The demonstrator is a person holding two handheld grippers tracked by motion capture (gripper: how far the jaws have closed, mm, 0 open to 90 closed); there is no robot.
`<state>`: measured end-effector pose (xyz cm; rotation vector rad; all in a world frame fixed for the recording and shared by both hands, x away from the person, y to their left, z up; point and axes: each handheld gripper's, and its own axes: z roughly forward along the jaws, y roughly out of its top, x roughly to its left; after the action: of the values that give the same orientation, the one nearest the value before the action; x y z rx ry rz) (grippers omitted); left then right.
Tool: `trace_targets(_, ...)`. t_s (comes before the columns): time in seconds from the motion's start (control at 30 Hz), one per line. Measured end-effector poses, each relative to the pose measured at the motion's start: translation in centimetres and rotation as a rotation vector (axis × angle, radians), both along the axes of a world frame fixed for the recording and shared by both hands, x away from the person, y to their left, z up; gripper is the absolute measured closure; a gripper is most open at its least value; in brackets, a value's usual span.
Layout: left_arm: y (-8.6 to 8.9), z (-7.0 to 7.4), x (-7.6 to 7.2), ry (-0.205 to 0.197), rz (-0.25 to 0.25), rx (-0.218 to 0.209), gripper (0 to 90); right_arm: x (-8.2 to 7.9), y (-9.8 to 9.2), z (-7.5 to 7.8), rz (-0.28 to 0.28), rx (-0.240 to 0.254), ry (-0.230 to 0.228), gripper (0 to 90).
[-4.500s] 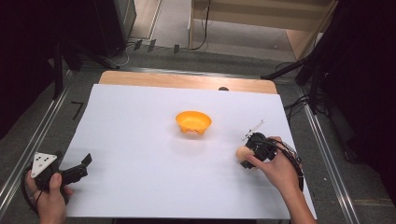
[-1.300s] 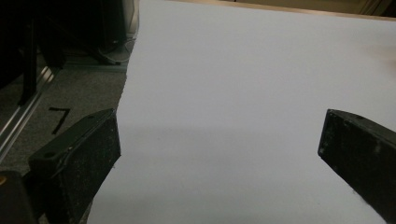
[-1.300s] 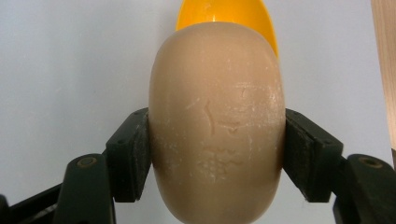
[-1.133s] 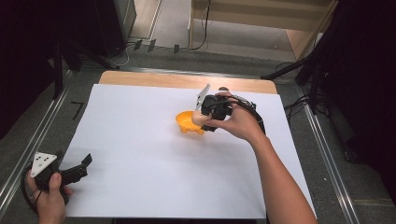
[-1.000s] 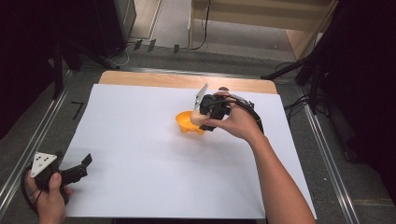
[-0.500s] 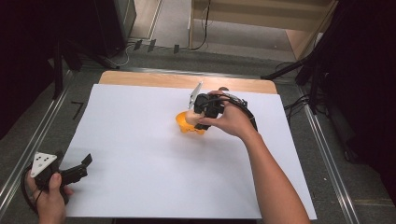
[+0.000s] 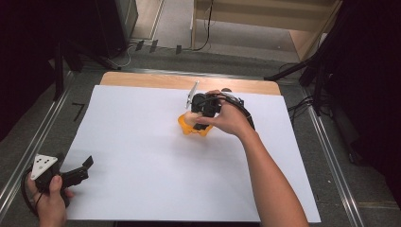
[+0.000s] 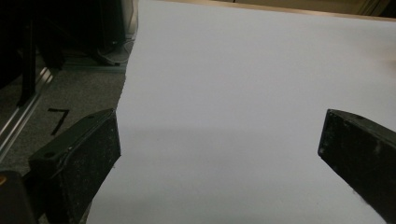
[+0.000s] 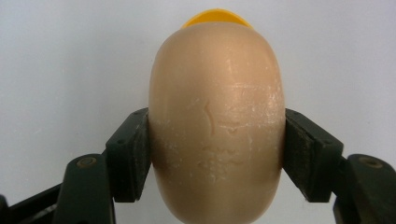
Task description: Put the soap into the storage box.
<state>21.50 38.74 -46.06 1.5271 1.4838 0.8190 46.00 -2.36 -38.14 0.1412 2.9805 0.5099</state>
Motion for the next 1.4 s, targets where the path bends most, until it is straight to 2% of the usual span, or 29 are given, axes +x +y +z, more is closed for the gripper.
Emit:
trace_targets(0.2,0.0,0.0,0.0,0.000,0.000,0.000,0.0,0.4,0.0,-0.5,-0.015,-0.002,0.021,32.4)
trace_targets(0.37,0.0,0.0,0.0,0.001,0.001,0.002,0.0,0.4,-0.1,-0.7,-0.020,-0.010,0.010,32.1)
trace_targets(0.4,0.0,0.0,0.0,0.001,0.001,0.002,0.0,0.4,0.0,-0.7,-0.021,-0.010,0.021,31.7)
trace_targets(0.43,0.0,0.0,0.0,0.001,0.001,0.002,0.0,0.4,-0.1,-0.4,-0.024,0.021,0.017,26.6)
trace_targets(0.47,0.0,0.0,0.0,0.001,0.000,0.001,0.0,0.4,-0.1,-0.3,-0.029,0.030,0.019,24.8)
trace_targets(0.67,0.0,0.0,0.0,0.001,0.000,0.002,0.0,0.1,-0.6,0.0,-0.045,0.030,0.016,23.9)
trace_targets(0.73,0.0,0.0,0.0,0.001,-0.001,0.002,0.0,0.0,-1.1,0.2,-0.066,0.051,0.025,24.7)
trace_targets(0.93,0.0,0.0,0.0,0.001,0.002,0.002,0.0,-0.2,-2.4,0.3,-0.102,0.076,0.031,23.3)
trace_targets(0.97,0.0,0.0,0.0,0.001,0.002,0.002,0.0,-0.2,-2.7,0.3,-0.109,0.086,0.027,23.5)
trace_targets(1.0,0.0,0.0,0.0,0.002,0.001,0.002,0.0,-0.5,-3.5,0.4,-0.134,0.124,0.040,23.3)
trace_targets(1.1,-0.1,0.0,0.0,0.000,0.001,0.003,0.0,-0.6,-4.2,0.5,-0.143,0.151,0.055,22.3)
trace_targets(1.13,-0.1,0.0,0.0,-0.001,0.003,0.003,0.0,-0.7,-4.7,0.4,-0.147,0.156,0.079,21.1)
trace_targets(1.17,-0.1,0.0,0.0,-0.001,0.002,0.003,0.0,-0.9,-4.9,0.3,-0.152,0.153,0.080,19.4)
trace_targets(1.2,-0.1,0.0,0.0,-0.001,0.002,0.003,0.0,-0.9,-4.9,0.3,-0.152,0.153,0.080,19.4)
trace_targets(1.3,-0.1,0.0,0.0,-0.002,0.002,0.004,0.0,-1.3,-5.8,-0.2,-0.172,0.149,0.068,11.5)
trace_targets(1.4,-0.1,0.0,0.0,-0.001,0.002,0.004,0.2,-1.7,-6.3,-0.5,-0.179,0.143,0.060,11.0)
